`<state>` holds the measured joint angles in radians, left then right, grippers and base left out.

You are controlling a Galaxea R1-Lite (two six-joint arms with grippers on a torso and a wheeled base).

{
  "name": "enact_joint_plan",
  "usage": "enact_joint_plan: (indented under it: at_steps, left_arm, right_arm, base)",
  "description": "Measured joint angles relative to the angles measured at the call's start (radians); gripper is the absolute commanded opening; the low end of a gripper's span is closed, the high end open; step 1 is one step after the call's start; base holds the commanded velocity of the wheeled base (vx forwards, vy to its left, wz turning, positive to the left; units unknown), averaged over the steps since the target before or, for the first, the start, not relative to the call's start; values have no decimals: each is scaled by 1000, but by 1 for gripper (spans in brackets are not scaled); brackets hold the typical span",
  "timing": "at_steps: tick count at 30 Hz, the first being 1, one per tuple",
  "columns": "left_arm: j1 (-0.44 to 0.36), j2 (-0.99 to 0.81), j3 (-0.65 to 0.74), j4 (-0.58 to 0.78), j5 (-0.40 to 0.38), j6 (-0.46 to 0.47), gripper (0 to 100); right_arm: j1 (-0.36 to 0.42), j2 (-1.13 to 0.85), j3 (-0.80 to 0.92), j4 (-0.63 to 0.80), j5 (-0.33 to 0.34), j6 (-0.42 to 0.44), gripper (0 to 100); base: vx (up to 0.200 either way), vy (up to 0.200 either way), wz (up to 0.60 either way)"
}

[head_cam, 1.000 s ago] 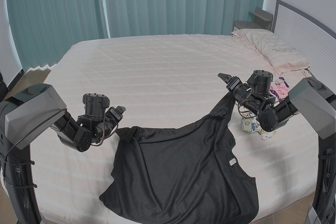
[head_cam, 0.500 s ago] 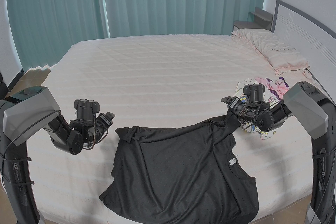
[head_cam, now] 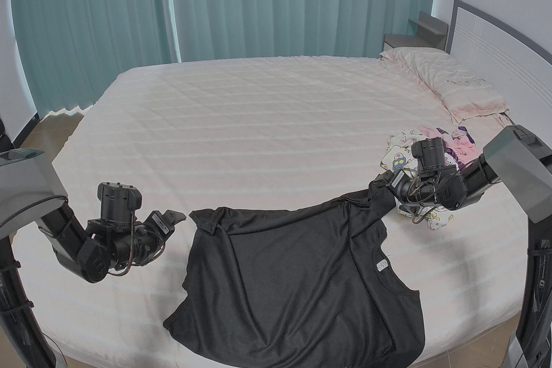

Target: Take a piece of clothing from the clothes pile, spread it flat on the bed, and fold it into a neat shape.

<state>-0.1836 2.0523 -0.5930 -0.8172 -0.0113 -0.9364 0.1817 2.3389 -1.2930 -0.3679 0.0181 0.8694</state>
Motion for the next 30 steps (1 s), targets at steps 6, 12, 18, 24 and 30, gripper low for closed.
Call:
enact_joint_plan:
  at_steps: [6,12,18,24,30]
  left_arm:
    - [-11,-96,178,-23,-60,1,100]
    - [-80,-145,341,-44,-80,2,100]
    - [-180,-131,407,-54,-39,2,100]
    - [-207,-68,426,-63,35,0,100]
    - [-212,16,444,-160,89,1,100]
  right_arm:
    - [-2,-103,247,-106,38,-26,100]
    - [-13,-180,471,-272,83,-78,100]
    - [-14,-227,603,-404,134,-108,100]
    - [16,-260,681,-455,141,-103,100]
    - [27,-273,742,-563,138,-103,100]
  base:
    - [0,0,0]
    - [0,0,0]
    - [0,0,0]
    - [0,0,0]
    - [0,0,0]
